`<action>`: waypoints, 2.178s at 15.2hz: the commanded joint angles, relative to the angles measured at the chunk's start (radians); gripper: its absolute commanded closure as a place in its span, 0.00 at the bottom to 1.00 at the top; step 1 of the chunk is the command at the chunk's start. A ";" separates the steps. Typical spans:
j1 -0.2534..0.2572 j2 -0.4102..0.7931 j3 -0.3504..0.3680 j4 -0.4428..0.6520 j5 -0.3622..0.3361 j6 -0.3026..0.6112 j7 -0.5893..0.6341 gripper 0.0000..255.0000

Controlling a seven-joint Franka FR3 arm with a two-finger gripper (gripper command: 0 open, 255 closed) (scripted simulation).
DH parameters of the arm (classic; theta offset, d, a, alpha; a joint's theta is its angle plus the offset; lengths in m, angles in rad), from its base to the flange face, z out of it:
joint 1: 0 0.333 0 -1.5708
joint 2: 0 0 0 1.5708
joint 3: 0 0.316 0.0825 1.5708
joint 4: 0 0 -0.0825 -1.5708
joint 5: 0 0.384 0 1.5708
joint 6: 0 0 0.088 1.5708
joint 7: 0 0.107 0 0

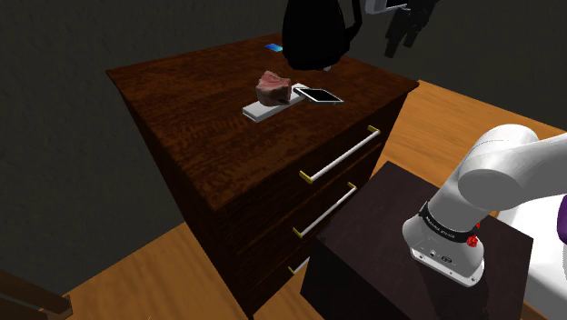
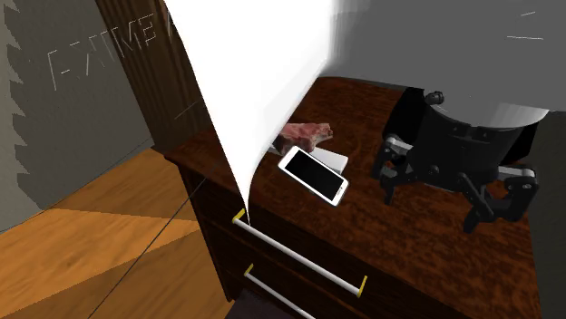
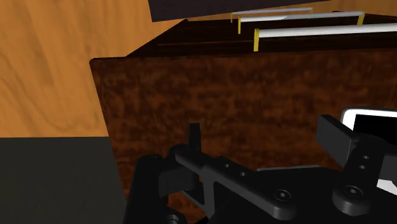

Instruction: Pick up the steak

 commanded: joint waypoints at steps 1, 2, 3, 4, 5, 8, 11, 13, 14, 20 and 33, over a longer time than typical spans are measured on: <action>0.000 0.000 0.000 0.000 0.000 0.000 0.000 0.00; 0.000 0.012 0.024 0.000 0.016 0.012 0.041 0.00; 0.000 0.025 0.047 0.001 0.032 0.023 0.082 0.00; 0.000 0.040 0.071 0.004 0.048 0.036 0.122 0.00; 0.000 0.057 0.094 0.009 0.062 0.048 0.163 0.00; -0.003 0.116 0.163 0.033 0.100 0.086 0.283 0.00; -0.008 0.189 0.229 0.073 0.128 0.123 0.401 0.00; -0.015 0.243 0.272 0.108 0.140 0.146 0.480 0.00; -0.019 0.272 0.293 0.128 0.143 0.157 0.519 0.00; -0.047 0.471 0.414 0.284 0.129 0.206 0.759 0.00; -0.057 0.711 0.514 0.422 0.040 0.294 1.019 0.00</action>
